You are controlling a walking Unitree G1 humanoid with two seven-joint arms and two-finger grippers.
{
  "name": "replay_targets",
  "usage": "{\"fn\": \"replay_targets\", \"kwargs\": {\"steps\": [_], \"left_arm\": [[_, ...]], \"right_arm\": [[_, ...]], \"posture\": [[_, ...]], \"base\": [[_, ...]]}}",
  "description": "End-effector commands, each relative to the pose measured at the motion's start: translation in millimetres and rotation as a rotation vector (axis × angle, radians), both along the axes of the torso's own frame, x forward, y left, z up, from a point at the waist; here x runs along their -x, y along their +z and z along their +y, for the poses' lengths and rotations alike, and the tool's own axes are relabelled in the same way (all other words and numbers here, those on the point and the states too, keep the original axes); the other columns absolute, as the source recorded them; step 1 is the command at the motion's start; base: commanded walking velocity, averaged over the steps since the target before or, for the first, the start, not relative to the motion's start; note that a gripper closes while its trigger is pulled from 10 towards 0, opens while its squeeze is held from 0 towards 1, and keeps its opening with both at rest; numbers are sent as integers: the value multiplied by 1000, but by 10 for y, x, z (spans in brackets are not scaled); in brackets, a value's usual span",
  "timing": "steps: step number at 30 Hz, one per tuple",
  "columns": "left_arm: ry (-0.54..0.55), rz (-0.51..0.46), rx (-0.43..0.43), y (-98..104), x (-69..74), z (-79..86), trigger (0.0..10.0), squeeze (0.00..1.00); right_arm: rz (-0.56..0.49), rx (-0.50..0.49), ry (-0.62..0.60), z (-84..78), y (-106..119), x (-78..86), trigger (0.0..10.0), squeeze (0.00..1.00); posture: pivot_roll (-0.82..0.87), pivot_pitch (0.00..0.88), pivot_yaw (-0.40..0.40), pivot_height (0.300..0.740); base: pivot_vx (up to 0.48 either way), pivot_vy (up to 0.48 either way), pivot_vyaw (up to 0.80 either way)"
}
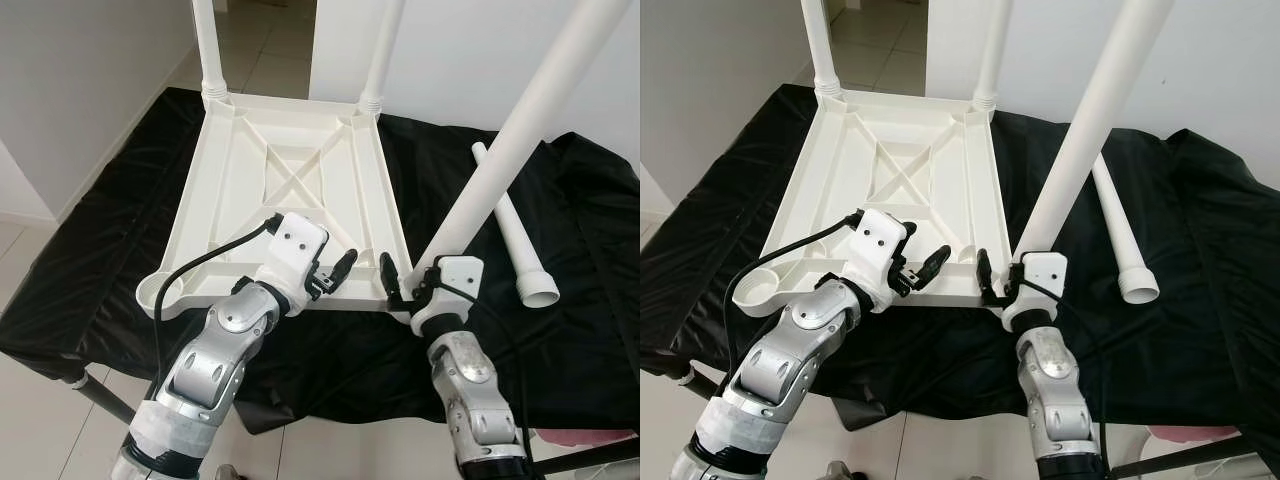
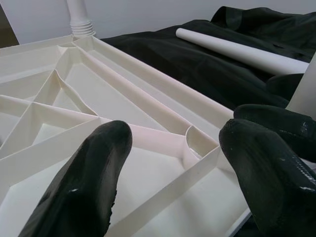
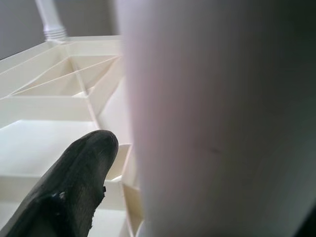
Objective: Building children table
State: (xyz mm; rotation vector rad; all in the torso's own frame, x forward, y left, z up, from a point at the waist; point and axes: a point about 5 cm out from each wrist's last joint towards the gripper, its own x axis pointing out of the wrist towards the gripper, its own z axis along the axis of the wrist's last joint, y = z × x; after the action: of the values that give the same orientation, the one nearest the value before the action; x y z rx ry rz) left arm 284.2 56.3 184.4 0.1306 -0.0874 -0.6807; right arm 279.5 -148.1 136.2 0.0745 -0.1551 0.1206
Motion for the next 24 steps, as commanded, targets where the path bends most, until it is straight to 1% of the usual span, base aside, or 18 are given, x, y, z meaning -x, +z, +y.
{"fn": "replay_targets", "kwargs": {"steps": [1, 2, 4, 6, 7, 9, 11, 15, 18, 20, 21, 22, 23, 24], "left_arm": [[-21, -13, -7, 4, 8, -27, 10000, 0], [-25, -14, -9, 3, 12, -33, 10000, 0], [-25, -14, -9, 3, 12, -33, 10000, 0], [-44, -11, -22, -14, 26, -60, 10000, 0], [-44, -11, -22, -14, 26, -60, 10000, 0], [-77, 4, -30, -36, 44, -99, 10000, 0], [-111, 28, -27, -55, 66, -129, 10000, 0], [-148, 53, -31, -83, 101, -152, 10000, 0], [-222, 79, -80, -167, 189, -186, 10000, 0], [-222, 79, -80, -167, 189, -186, 10000, 0], [-240, 86, -93, -187, 210, -189, 10000, 0], [-250, 88, -105, -200, 222, -190, 10000, 0], [-254, 89, -111, -205, 226, -190, 10000, 0], [-254, 86, -116, -206, 224, -187, 10000, 0]], "right_arm": [[-24, 6, 27, -60, 33, -18, 10000, 67], [-33, 18, 69, -84, 51, -24, 10000, 0], [-33, 18, 69, -84, 51, -24, 10000, 0], [-52, 52, 158, -135, 94, -52, 10000, 0], [-52, 52, 158, -135, 94, -52, 10000, 0], [-49, 72, 223, -189, 108, -97, 10000, 0], [-41, 87, 258, -231, 105, -128, 10000, 0], [-34, 102, 281, -274, 97, -151, 10000, 0], [-13, 123, 310, -363, 66, -196, 10000, 0], [-13, 123, 310, -363, 66, -196, 10000, 0], [-3, 128, 319, -393, 45, -205, 9490, 0], [4, 133, 325, -417, 28, -211, 7882, 0], [8, 136, 327, -429, 18, -214, 7882, 0], [10, 144, 326, -444, 9, -223, 2118, 0]], "posture": [[23, 32, -66, 740], [22, 31, -65, 740], [22, 31, -65, 740], [16, 26, -62, 740], [16, 26, -62, 740], [15, 25, -59, 740], [16, 22, -58, 740], [15, 21, -55, 740], [18, 18, -53, 740], [18, 18, -53, 740], [19, 16, -50, 740], [19, 16, -50, 740], [19, 16, -50, 740], [19, 17, -48, 740]], "base": [[0, 0, 0], [0, 0, 0], [0, 0, 0], [0, 0, 0], [0, 0, 0], [0, 0, 0], [0, 0, 0], [0, 0, 0], [0, 0, 0], [0, 0, 0], [0, 0, 0], [0, 0, 0], [0, 0, 0], [0, 0, 0]]}}
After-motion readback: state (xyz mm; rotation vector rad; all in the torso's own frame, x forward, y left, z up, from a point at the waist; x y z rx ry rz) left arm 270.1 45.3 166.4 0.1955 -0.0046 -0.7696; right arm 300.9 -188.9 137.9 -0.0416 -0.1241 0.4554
